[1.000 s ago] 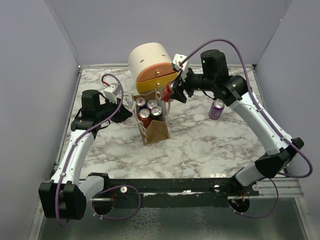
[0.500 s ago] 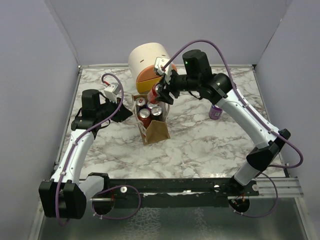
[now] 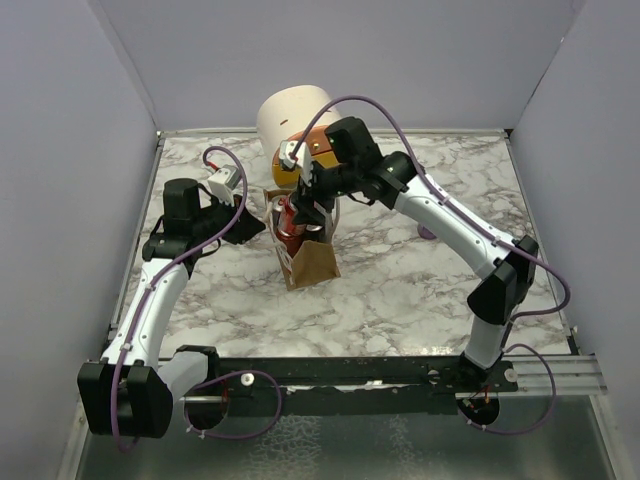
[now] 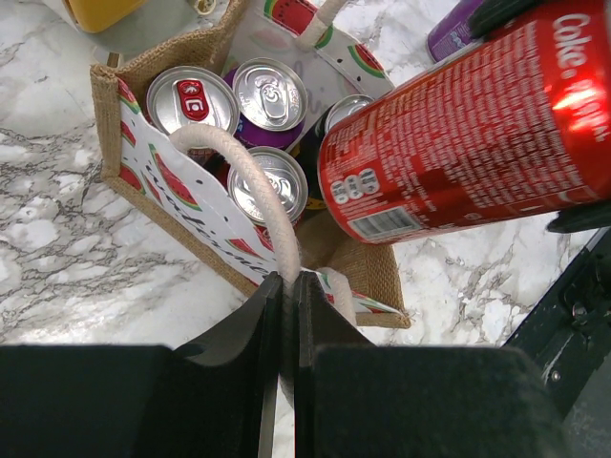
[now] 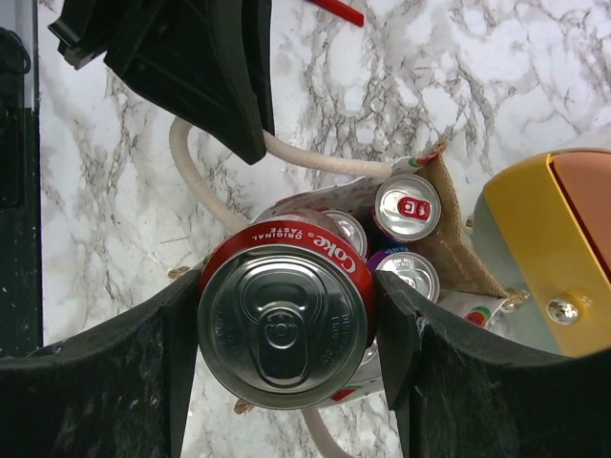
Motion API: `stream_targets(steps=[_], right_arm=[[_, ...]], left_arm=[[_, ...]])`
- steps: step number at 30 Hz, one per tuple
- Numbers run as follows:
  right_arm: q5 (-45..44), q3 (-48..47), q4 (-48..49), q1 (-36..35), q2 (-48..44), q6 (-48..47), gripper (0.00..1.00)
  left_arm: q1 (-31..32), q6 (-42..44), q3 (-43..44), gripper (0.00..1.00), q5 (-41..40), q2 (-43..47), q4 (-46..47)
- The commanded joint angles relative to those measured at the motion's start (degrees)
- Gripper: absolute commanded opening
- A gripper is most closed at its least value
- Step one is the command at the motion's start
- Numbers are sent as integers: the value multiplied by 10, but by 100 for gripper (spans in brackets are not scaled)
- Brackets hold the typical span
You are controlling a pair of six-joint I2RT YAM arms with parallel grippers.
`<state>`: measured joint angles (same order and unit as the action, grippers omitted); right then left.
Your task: Place the beverage into the canvas bag
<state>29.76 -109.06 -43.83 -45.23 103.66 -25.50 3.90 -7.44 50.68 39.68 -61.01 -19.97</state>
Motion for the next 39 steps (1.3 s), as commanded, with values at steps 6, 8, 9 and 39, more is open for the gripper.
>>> stream_targets(steps=[6,8,9,39], right_arm=[[58,1,55,1,28,19,1],[58,4,54,1,34,19,1],[58,5,54,1,37,19,1],[47,93,-55,-5,-3,-31,1]], left_arm=[[5,-2,5,0,20,11,15],[5,-2,4,0,20,11,16],[5,-2,4,0,21,12,17],[5,-1,8,0,18,15,13]])
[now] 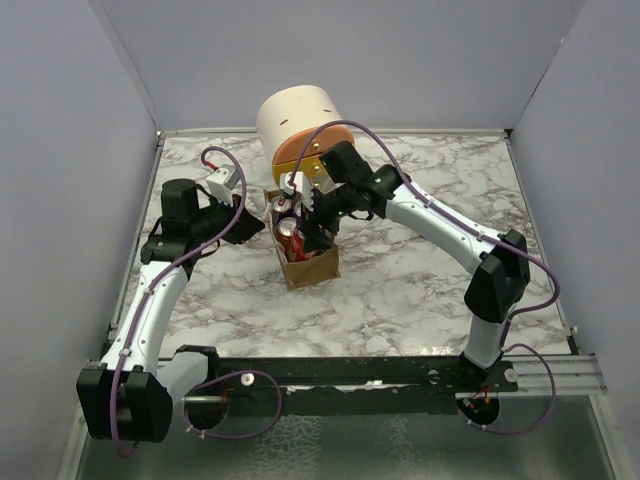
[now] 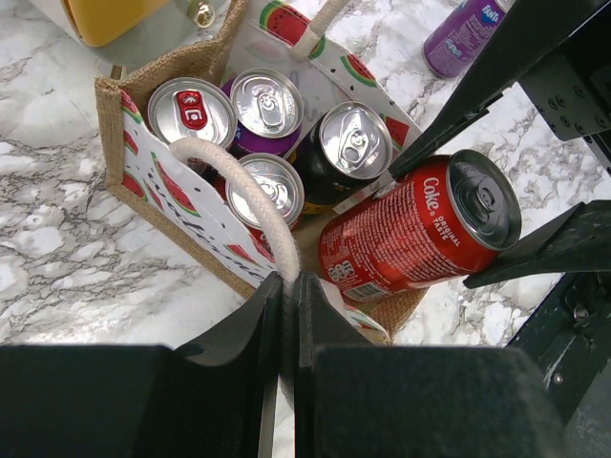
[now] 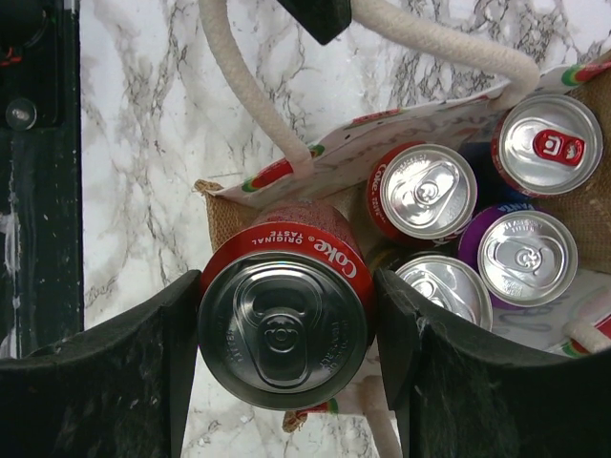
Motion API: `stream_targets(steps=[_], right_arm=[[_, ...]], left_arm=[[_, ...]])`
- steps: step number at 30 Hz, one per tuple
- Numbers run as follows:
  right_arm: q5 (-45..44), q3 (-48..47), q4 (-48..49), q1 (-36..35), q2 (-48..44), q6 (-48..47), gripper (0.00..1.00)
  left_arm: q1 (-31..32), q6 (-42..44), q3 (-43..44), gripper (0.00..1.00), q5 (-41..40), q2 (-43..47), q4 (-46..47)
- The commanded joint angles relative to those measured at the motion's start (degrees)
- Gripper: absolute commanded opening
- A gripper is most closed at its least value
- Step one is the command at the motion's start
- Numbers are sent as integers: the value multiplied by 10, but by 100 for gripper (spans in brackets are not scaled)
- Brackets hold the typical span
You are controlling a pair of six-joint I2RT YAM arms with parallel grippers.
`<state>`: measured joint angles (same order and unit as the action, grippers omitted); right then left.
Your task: Place the beverage into the canvas bag
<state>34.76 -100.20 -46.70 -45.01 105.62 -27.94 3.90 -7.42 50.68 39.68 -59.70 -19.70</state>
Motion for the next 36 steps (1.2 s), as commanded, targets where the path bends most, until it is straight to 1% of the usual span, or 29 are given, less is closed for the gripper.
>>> stream_targets(steps=[1,5,10,18,23,28,36], right_arm=[[-11,6,-27,-10,-21,-9,1],[-45,16,-6,-26,-10,-13,1],[-62,-3,-5,-42,15,-21,1],[-72,16,23,-51,30,-22,1],[-63,26,40,-52,35,-26,3],[-58,17,42,-52,51,-32,7],[-53,24,44,-52,74,-34,18]], left_arm=[[5,-2,9,0,18,3,10],[5,-4,8,0,22,2,9],[5,-3,8,0,21,7,8],[4,-1,4,0,16,19,2],[5,-1,4,0,17,20,0],[6,0,4,0,16,24,-2],[6,2,-1,0,16,32,-1]])
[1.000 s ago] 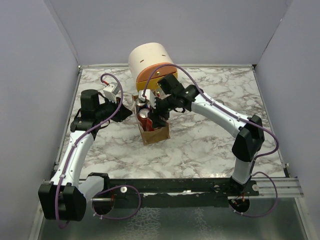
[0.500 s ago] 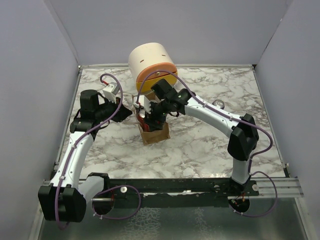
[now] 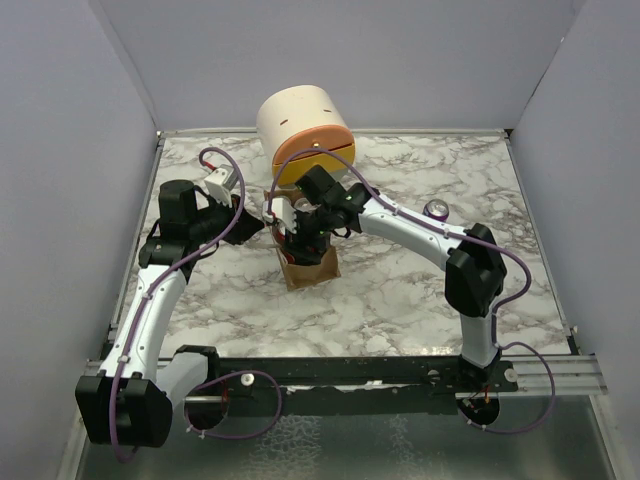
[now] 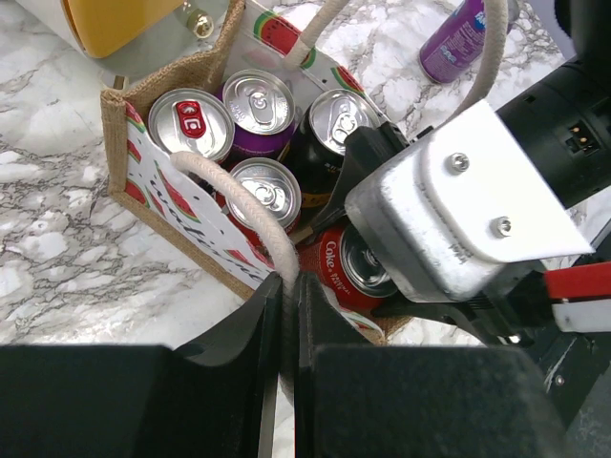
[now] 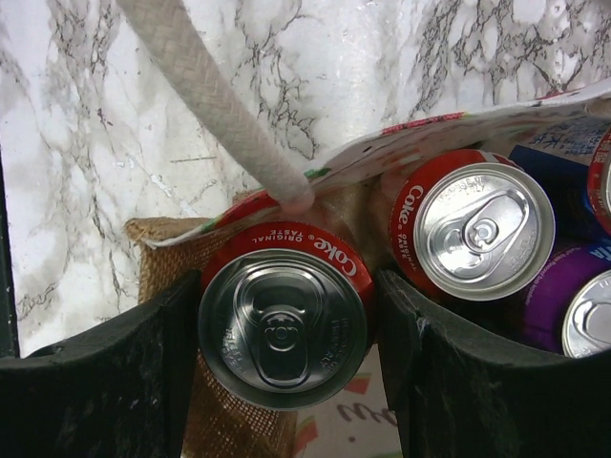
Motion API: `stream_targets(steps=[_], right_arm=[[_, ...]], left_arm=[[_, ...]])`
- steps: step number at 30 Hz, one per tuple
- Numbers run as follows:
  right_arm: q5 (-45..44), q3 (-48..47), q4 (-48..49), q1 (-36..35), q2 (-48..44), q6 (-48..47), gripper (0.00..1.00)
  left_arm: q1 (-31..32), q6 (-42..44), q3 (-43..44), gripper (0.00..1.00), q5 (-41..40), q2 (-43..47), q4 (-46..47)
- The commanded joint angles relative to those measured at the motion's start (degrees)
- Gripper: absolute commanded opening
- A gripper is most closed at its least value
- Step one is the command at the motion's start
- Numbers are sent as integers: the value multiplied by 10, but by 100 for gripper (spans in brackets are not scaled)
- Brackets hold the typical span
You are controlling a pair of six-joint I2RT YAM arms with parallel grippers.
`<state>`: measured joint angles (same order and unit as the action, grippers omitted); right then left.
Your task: Place the beverage into the canvas bag
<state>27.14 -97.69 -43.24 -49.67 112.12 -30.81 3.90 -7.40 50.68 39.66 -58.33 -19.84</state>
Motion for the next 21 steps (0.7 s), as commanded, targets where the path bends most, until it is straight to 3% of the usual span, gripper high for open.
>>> stream_targets(steps=[1,21], right_arm=[[22,3,14,-5,10,-4,20],[54,13,3,-6,15,-8,55]], left_arm=[[5,2,-2,0,16,18,1],[5,3,0,0,17,12,2]])
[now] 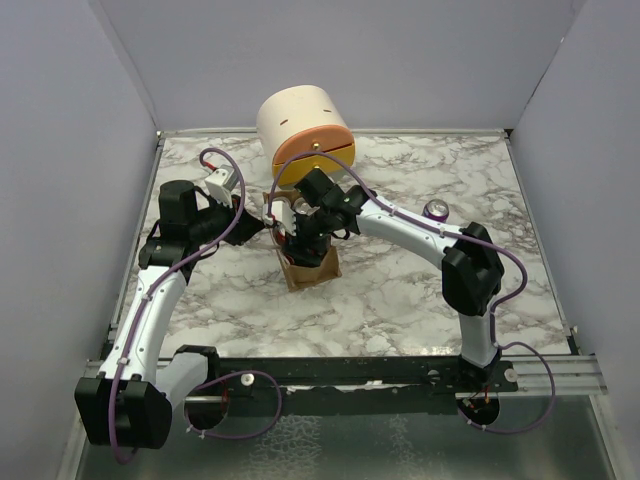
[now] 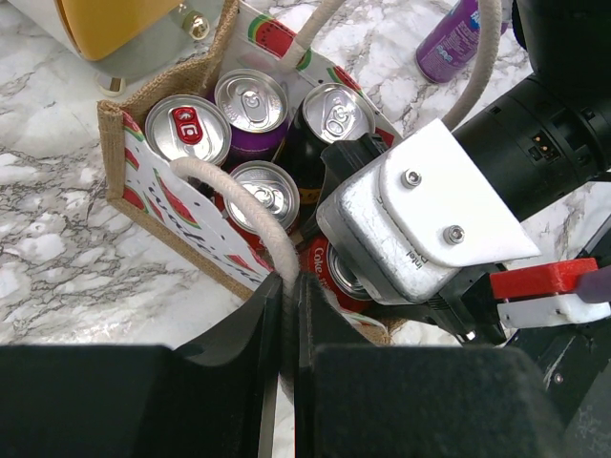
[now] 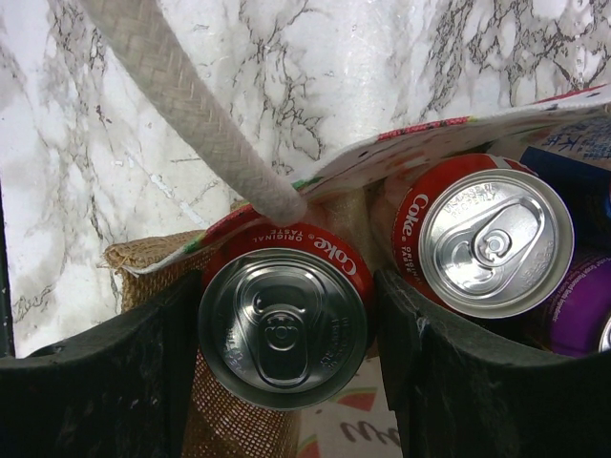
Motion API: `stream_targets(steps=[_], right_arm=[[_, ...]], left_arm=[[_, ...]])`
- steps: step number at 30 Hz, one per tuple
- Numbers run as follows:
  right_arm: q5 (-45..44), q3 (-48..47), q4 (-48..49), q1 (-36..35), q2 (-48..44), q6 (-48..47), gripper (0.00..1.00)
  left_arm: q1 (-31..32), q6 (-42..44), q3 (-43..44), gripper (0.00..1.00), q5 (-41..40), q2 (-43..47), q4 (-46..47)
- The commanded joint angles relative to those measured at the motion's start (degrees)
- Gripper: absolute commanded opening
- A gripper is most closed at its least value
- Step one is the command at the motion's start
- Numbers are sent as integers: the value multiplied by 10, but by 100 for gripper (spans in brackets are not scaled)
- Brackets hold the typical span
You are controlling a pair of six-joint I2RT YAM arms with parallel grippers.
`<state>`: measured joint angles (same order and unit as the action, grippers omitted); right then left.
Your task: Place the beverage into the canvas bag
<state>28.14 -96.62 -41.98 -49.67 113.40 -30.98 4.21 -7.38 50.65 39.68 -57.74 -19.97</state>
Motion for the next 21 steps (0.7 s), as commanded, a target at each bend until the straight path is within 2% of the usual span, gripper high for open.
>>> stream_targets(steps=[1,10,21], right_arm=[[46,1,-12,-6,4,-7,56],[43,4,-15,-7,8,-12,66],[34,1,-19,-12,4,-14,71]], left_arm=[[2,4,2,0,17,7,2],[2,5,-1,0,15,11,4],[3,3,5,0,21,6,3]])
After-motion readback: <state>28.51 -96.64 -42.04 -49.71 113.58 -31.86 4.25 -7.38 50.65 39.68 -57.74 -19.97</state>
